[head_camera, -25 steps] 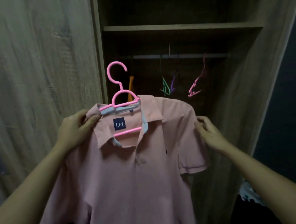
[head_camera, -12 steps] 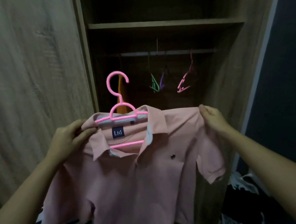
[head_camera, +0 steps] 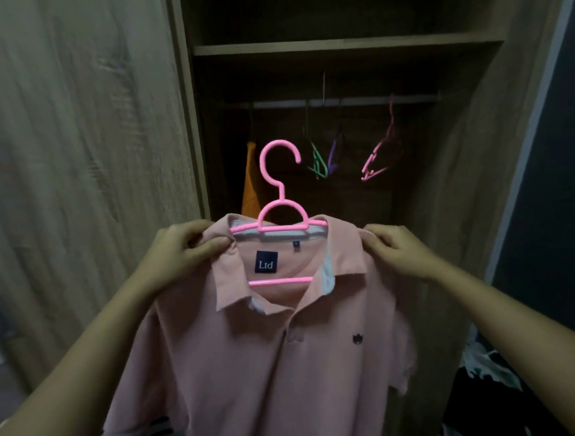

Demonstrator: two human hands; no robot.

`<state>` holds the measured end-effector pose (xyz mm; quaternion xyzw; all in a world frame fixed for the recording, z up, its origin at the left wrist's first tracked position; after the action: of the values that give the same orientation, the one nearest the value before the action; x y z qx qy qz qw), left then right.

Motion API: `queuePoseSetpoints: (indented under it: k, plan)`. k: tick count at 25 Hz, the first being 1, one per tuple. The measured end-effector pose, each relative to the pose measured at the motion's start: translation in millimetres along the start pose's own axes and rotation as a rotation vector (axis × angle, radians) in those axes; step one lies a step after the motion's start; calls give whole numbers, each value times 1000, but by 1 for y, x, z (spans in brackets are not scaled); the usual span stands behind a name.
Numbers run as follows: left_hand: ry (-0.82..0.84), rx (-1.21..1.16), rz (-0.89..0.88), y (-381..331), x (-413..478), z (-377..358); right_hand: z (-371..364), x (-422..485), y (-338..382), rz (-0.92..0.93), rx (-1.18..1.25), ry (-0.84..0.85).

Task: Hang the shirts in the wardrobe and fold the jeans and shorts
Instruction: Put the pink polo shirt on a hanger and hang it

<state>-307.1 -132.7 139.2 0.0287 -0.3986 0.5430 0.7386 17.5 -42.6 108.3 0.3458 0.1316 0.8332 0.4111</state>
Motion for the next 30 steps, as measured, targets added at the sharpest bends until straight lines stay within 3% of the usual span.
queuePoseSetpoints:
  k: [6, 18, 23, 27, 30]
  plan:
    - [112, 66, -34, -6, 4, -2, 0, -1, -6, 5, 42, -113]
    - [-35, -100, -22, 3, -6, -10, 1, -3, -8, 19, 231, -43]
    - [-22, -185, 29, 1, -4, -17, 8, 5, -6, -37, 199, -22]
    - [-8, -325, 62, -7, -3, -15, 5, 10, 25, 50, 41, 15]
    - [87, -353, 57, -7, -5, -6, 8, 11, 28, 39, 86, -101]
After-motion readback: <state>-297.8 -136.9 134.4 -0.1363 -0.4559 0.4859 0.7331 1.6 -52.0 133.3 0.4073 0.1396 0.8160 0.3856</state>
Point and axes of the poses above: each hand's wrist, its own x-axis towards the middle knuckle, its own z-axis out of the back of the hand, y = z × x, the point moved 5 cm from there along x, towards the middle knuckle, and after that the axes turned 1 degree about -z, right-handed, at the moved point
